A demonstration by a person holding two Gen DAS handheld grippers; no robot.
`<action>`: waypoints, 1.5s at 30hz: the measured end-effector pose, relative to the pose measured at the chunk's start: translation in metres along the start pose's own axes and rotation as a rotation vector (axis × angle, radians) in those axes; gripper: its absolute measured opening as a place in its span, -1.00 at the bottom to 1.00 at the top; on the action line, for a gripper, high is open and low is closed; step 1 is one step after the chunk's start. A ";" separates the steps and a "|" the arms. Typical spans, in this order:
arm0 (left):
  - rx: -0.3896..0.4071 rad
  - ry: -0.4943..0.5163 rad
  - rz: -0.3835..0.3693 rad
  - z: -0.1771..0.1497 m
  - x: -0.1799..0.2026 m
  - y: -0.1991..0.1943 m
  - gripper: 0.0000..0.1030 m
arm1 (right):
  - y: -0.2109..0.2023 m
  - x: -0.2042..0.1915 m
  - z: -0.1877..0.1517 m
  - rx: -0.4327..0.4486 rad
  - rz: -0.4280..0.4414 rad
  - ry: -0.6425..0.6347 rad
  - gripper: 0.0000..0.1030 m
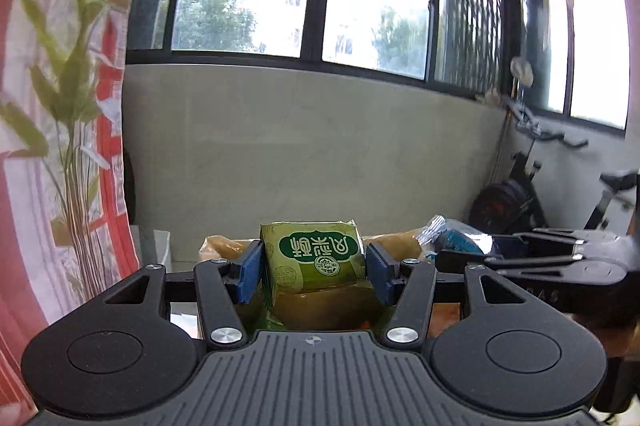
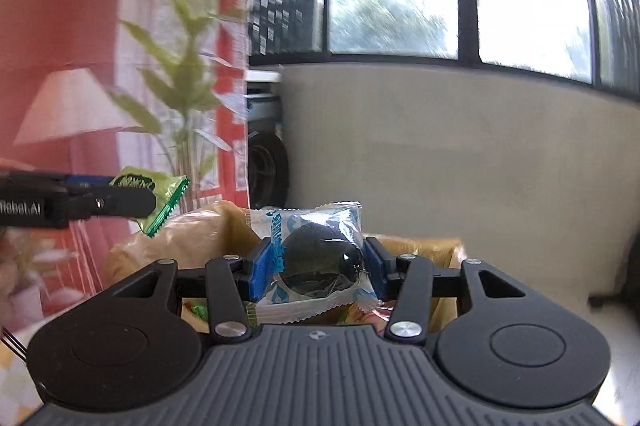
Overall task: Organize snacks
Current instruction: 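Carry both items over the box and open both tools to drop them, then move both tools back down to the snacks in front of the box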
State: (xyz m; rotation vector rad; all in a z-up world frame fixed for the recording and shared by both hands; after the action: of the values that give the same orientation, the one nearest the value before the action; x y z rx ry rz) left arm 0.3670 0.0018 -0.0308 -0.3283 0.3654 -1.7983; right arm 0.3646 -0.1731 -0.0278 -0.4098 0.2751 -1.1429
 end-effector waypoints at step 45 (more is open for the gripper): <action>-0.092 -0.074 -0.007 -0.095 0.003 -0.061 0.35 | -0.082 -0.017 -0.088 -0.041 0.025 -0.086 0.23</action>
State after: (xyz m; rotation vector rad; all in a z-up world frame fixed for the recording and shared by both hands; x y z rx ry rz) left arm 0.2742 0.0202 -0.0919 -0.4604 0.3958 -1.7738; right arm 0.2546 -0.2015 -0.0692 -0.4891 0.2279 -1.0939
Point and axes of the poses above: each gripper's, at about its wrist camera, not at the fingertips, and y roughly the way its jaws point, x to its right, z to its top, the point moved 2 cm from there along y, roughly the way its jaws point, and after that the axes turned 7 degrees about -x, right-handed, at the moved point
